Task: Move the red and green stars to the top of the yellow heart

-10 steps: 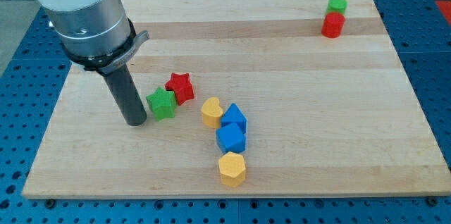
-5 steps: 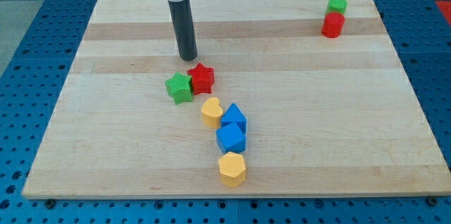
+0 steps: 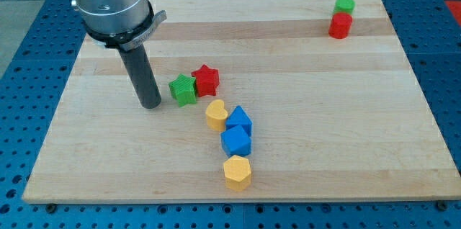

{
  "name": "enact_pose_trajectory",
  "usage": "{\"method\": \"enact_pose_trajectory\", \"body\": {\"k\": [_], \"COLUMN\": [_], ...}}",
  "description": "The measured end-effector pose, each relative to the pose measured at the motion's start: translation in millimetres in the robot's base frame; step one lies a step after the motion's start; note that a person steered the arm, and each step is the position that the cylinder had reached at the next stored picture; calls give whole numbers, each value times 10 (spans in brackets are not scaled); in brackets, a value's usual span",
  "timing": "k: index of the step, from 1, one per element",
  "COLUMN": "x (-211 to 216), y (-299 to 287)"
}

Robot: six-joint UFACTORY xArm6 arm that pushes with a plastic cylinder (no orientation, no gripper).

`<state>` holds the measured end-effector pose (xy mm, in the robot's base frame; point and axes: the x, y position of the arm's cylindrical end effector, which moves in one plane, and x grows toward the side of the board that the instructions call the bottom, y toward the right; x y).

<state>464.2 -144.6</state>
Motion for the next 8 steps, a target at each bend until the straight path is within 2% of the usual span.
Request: {"method": "enact_pose_trajectory", "body": {"k": [1, 4, 5, 6, 8], "x": [-285, -357, -492, -242, 240], "y": [147, 533, 390, 176, 372]}}
